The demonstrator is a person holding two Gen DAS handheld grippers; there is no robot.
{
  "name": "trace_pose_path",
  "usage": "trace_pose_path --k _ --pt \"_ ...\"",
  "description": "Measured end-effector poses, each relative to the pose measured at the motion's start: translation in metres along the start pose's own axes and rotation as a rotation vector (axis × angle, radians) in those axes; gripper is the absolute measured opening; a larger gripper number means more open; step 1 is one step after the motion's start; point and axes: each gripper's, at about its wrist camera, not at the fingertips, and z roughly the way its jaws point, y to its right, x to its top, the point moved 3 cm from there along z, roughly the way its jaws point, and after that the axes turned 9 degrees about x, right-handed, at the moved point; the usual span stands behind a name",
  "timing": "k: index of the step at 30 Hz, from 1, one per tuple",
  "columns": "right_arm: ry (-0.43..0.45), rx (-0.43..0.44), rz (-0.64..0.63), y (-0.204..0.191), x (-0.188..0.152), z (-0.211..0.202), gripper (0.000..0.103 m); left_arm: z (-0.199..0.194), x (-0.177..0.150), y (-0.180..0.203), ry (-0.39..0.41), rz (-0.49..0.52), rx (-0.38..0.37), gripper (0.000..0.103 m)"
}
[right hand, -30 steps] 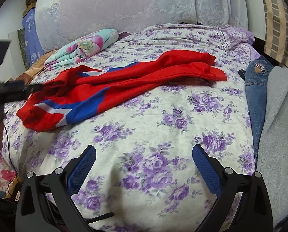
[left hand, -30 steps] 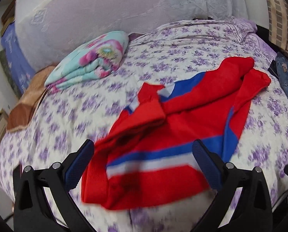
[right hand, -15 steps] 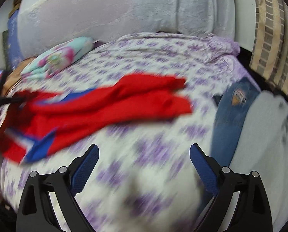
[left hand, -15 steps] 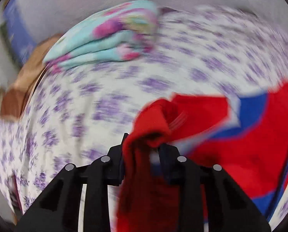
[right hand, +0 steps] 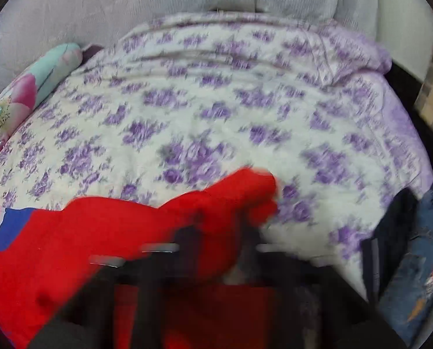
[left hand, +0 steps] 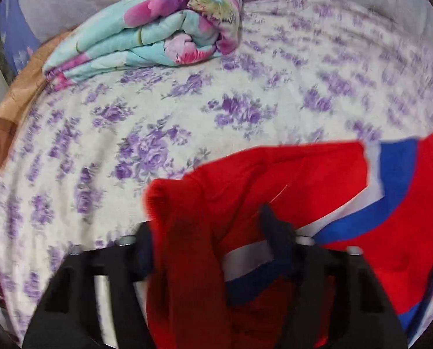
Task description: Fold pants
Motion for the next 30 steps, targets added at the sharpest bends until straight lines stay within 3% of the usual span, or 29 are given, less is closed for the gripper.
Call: trace_pose_path --k 1,2,7,10,14,15,16,17,18,20,21,23,25,27,30 --pt "0.025 -0.01 -0.003 -0.003 -0.003 -0.007 0.013 -0.003 0.001 -0.007 0.008 -0.022 -0.021 0.024" --pt "0.063 -0.024 -0.02 -0.008 -0.005 -0.022 0.013 -0.007 0.001 -0.012 0.016 -0.046 -0.055 0.021" --pt "0.259 -0.034 0.018 -0.007 -0.002 -0.114 0.013 -0.038 0.003 -0.016 0.125 -0.065 -0.098 0.017" --pt "0.275 -0.083 0.023 -0.007 0.007 -0.143 0.013 -0.066 0.009 -0.022 0.215 -0.103 -0.109 0.017" --pt "0.215 -0.151 0.001 -0.019 0.031 -0.149 0.014 -0.098 0.023 -0.035 0.319 -0.162 -0.097 0.017" --pt "0.195 -0.161 -0.002 -0.024 0.042 -0.142 0.018 -0.098 0.029 -0.039 0.328 -0.179 -0.078 0.017" --pt "0.173 -0.185 -0.006 -0.031 0.061 -0.124 0.037 -0.093 0.035 -0.044 0.325 -0.198 -0.054 0.017" --pt "0.162 -0.22 -0.038 -0.039 0.07 -0.11 0.06 -0.084 0.042 -0.049 0.308 -0.22 -0.029 0.018" --pt "0.156 -0.287 -0.112 -0.051 0.085 -0.086 0.096 -0.061 0.053 -0.056 0.259 -0.242 0.011 0.019" --pt "0.179 -0.423 -0.215 -0.064 0.093 -0.053 0.097 -0.029 0.057 -0.067 0.179 -0.278 0.048 0.027" --pt "0.139 -0.433 -0.236 -0.065 0.092 -0.036 0.097 -0.002 0.056 -0.073 0.092 -0.298 0.058 0.027" --pt "0.122 -0.364 -0.184 -0.059 0.088 -0.031 0.097 0.011 0.047 -0.08 0.051 -0.325 0.044 0.027" --pt "0.136 -0.333 -0.136 -0.045 0.078 -0.034 0.097 0.005 0.041 -0.079 0.083 -0.292 0.086 0.027" --pt "0.121 -0.318 -0.12 -0.032 0.067 -0.027 0.097 -0.007 0.036 -0.076 0.098 -0.257 0.09 0.035" --pt "0.081 -0.228 -0.071 -0.018 0.053 -0.009 0.097 -0.026 0.023 -0.073 0.108 -0.23 0.063 0.051"
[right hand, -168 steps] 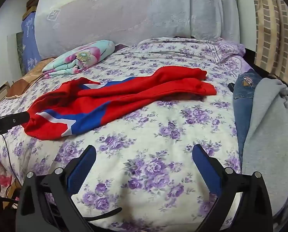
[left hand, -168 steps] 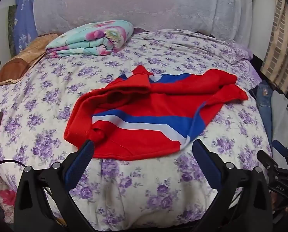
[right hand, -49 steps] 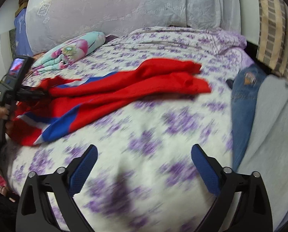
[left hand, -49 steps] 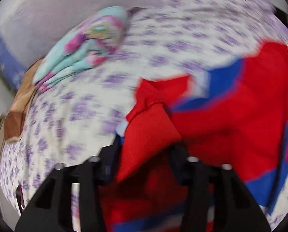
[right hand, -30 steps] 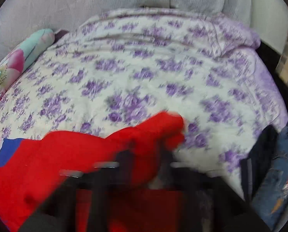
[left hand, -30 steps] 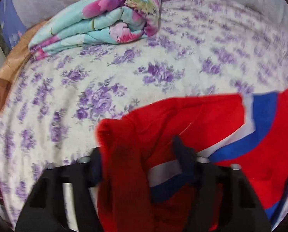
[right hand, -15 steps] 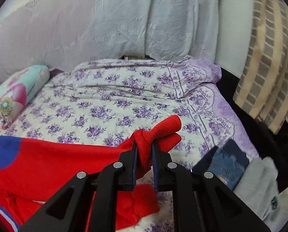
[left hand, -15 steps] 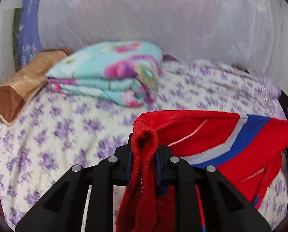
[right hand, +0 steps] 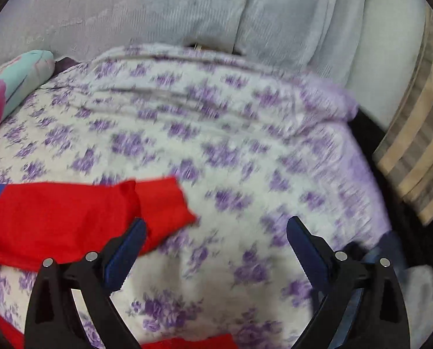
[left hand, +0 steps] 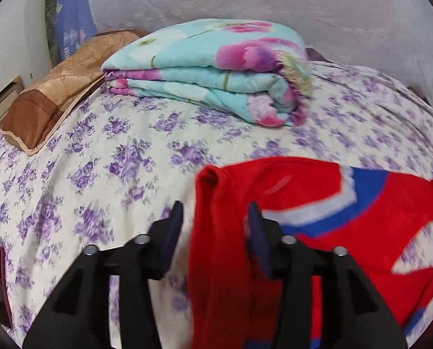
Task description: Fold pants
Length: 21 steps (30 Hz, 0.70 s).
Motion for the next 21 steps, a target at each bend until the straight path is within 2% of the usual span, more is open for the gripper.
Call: trace_pose_path --k 3,5,6,7,8,9,10,13,14,15,16,19,21 --pt "-0.002 0.101 0.053 -0.007 -0.007 0.015 0.097 -0.007 -0.02 0.003 -0.042 0.042 -0.011 0.06" --pt "-0.013 0.139 0.084 -0.016 -0.006 0.029 0.097 0.001 -0.035 0.008 -0.087 0.08 0.0 0.062" --pt "-0.032 0.138 0.089 -0.021 -0.006 0.037 0.093 0.012 -0.043 0.012 -0.121 0.102 0.016 0.062" --pt "-0.065 0.12 0.084 -0.027 -0.008 0.048 0.045 0.02 -0.048 0.014 -0.137 0.109 0.023 0.063" --pt "-0.125 0.111 0.068 -0.034 -0.013 0.06 0.018 0.025 -0.051 0.015 -0.141 0.115 0.031 0.064" --pt "-0.163 0.144 0.081 -0.036 -0.015 0.065 0.011 0.029 -0.052 0.015 -0.139 0.114 0.036 0.065" --pt "-0.149 0.119 0.098 -0.033 -0.016 0.058 0.0 0.029 -0.051 0.013 -0.14 0.102 0.034 0.065" --pt "-0.087 -0.055 0.066 -0.016 -0.011 0.024 0.002 0.027 -0.049 0.012 -0.129 0.115 0.037 0.067" --pt "-0.051 -0.146 0.024 -0.009 -0.011 0.015 0.005 0.029 -0.049 0.012 -0.126 0.122 0.044 0.071" --pt "-0.051 -0.196 -0.024 -0.006 -0.014 0.015 0.036 0.032 -0.049 0.012 -0.122 0.121 0.056 0.072" --pt "-0.095 -0.175 -0.062 -0.003 -0.021 0.021 0.077 0.032 -0.049 0.012 -0.122 0.114 0.055 0.072" --pt "-0.074 -0.132 -0.006 0.017 -0.031 -0.003 0.08 0.016 -0.048 0.007 -0.102 0.104 0.032 0.071" --pt "-0.038 -0.076 0.074 0.031 -0.044 -0.044 0.081 -0.008 -0.053 0.0 -0.073 0.1 0.009 0.071"
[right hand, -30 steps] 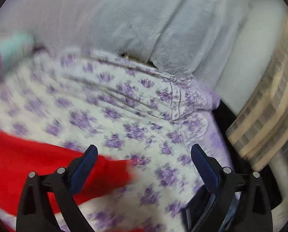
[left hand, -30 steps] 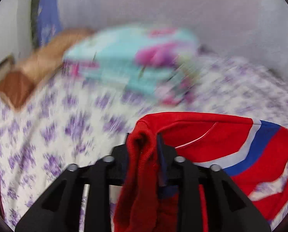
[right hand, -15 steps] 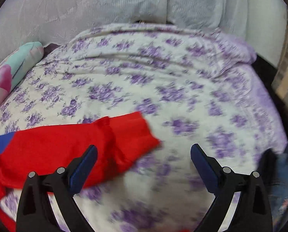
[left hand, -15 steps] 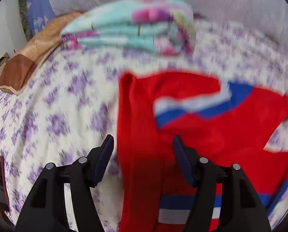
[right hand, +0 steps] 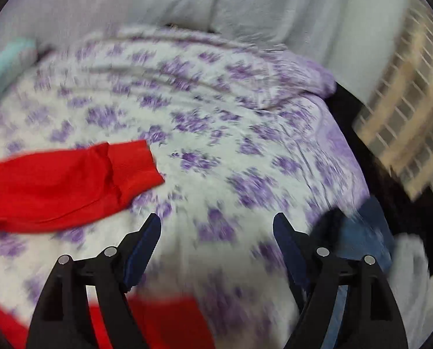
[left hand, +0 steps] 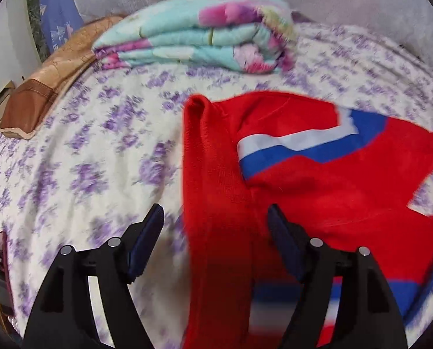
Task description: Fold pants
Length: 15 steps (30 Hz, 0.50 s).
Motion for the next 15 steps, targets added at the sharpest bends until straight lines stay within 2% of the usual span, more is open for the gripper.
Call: trace_pose_path --k 3,5,7,11,12,13,14,15 --pt "-0.011 0.092 0.139 0.025 -0.036 -0.039 0.088 -0.042 -0.027 -0.019 0.028 -0.013 -0.053 0.074" --pt "-0.049 0.185 0.229 0.035 -0.071 -0.049 0.088 -0.059 -0.05 -0.029 0.022 -0.026 -0.079 0.08" --pt "-0.092 0.259 0.284 0.035 -0.095 -0.041 0.088 -0.063 -0.072 -0.032 -0.013 -0.027 -0.094 0.08" --pt "-0.163 0.295 0.328 0.02 -0.107 -0.004 0.083 -0.049 -0.097 -0.02 -0.093 -0.044 -0.151 0.08" --pt "-0.188 0.284 0.337 0.017 -0.108 0.005 0.076 -0.042 -0.098 -0.017 -0.105 -0.06 -0.16 0.08" --pt "-0.196 0.269 0.338 0.014 -0.108 0.01 0.06 -0.035 -0.098 -0.015 -0.116 -0.082 -0.163 0.08" --pt "-0.175 0.286 0.322 0.008 -0.105 0.009 0.037 -0.031 -0.097 -0.013 -0.119 -0.1 -0.164 0.08" --pt "-0.172 0.35 0.307 0.003 -0.103 0.007 0.02 -0.028 -0.094 -0.01 -0.111 -0.118 -0.179 0.079"
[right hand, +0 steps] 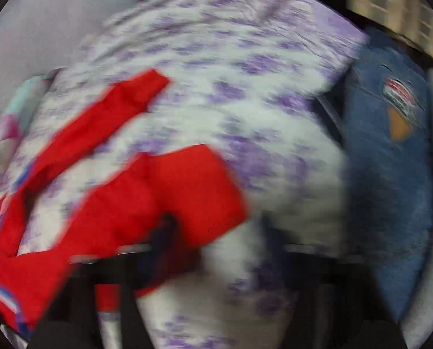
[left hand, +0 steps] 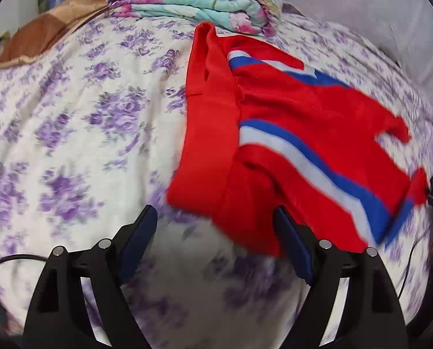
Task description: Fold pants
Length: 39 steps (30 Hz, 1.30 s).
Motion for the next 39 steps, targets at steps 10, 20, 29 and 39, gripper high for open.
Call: trace_pose_path --k 10,20,29,39 --pt "0.125 0.049 0.032 0.016 -0.021 -0.068 0.015 -0.01 0.001 0.001 0.011 -0.089 -0.099 0.041" --pt "0.187 0.163 -0.043 0.025 -0.059 -0.125 0.014 -0.05 0.007 -0.026 0.098 -0.092 -0.071 0.04" --pt "0.104 0.16 0.005 0.054 -0.136 -0.141 0.006 -0.072 -0.051 -0.059 0.05 -0.059 -0.041 0.041" --pt "0.213 0.054 -0.057 0.042 -0.152 -0.186 0.031 -0.093 -0.075 -0.076 0.076 0.014 0.096 0.069"
